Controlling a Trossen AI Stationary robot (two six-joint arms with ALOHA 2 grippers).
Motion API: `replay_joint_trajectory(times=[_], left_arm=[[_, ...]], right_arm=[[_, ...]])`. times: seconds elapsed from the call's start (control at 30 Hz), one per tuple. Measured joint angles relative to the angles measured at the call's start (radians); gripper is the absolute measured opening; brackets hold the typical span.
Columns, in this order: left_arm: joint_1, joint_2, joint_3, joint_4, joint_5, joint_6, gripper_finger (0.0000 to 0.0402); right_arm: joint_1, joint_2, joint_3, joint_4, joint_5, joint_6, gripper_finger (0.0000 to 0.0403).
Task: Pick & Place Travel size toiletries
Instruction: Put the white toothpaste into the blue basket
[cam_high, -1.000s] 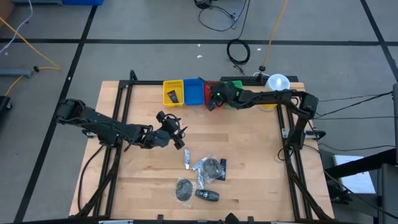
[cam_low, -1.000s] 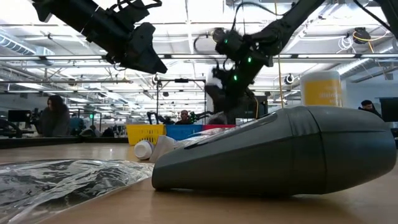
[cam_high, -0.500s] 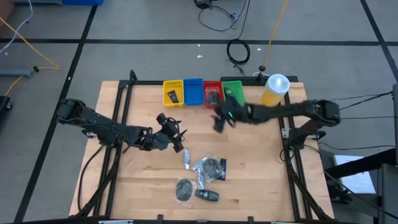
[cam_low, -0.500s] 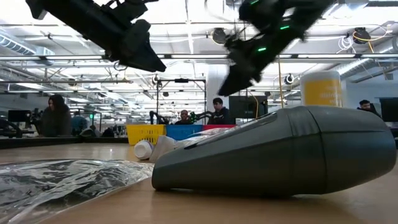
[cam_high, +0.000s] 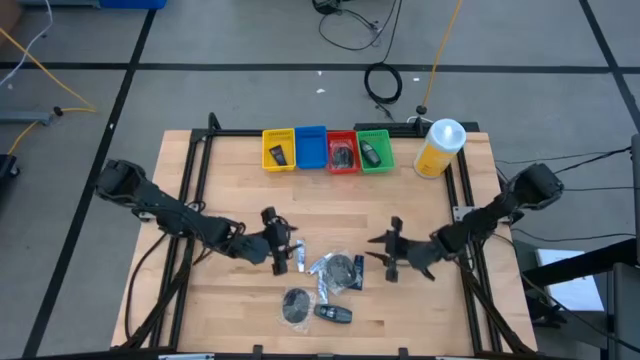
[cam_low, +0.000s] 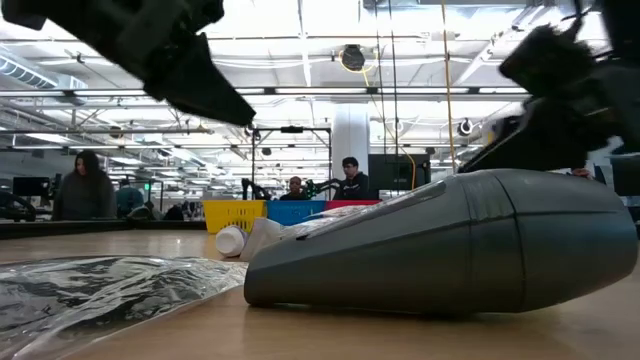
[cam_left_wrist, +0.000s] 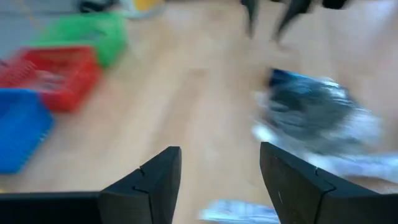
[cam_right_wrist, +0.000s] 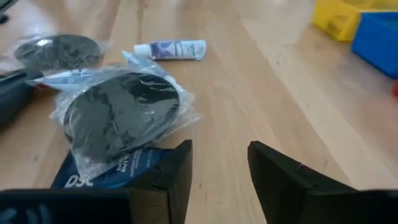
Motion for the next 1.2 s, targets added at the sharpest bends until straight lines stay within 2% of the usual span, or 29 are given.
replay_joint_trajectory(times=[0.07,0.2,0.33,0.43,0.67,0.8,0.93,1.2], left_arm=[[-0.005,0.021,0.003,0.007,0.08,-0.072,0.0214],[0.005,0.061,0.003,0.0,0.21,-0.311,0.0214],[0.027,0.1,0.003,-0.015,0.283,-0.514,0.0214],[0.064,0.133,0.002,-0.046,0.323,-0.605,0.0214],[0.139,0.215,0.002,-0.094,0.365,-0.724,0.0238],[0.158,0.258,0.005,-0.037,0.356,-0.709,0.0246],[0.166,0.283,0.005,0.054,0.356,-0.692,0.023],[0.193,0.288,0.002,0.081,0.313,-0.701,0.0189]], right_arm=[[0.045,0.038,0.001,0.022,0.07,0.015,0.0137],[0.07,0.094,0.008,0.058,0.096,-0.006,0.0127],[0.057,0.108,0.008,0.072,0.095,-0.009,0.0119],[0.047,0.107,0.008,0.081,0.094,-0.012,0.0114],[0.046,0.107,0.008,0.084,0.093,-0.014,0.0109],[0.046,0.107,0.008,0.08,0.092,-0.015,0.0109],[0.046,0.107,0.008,0.077,0.092,-0.015,0.0105],[0.046,0.107,0.008,0.077,0.091,-0.015,0.0104]])
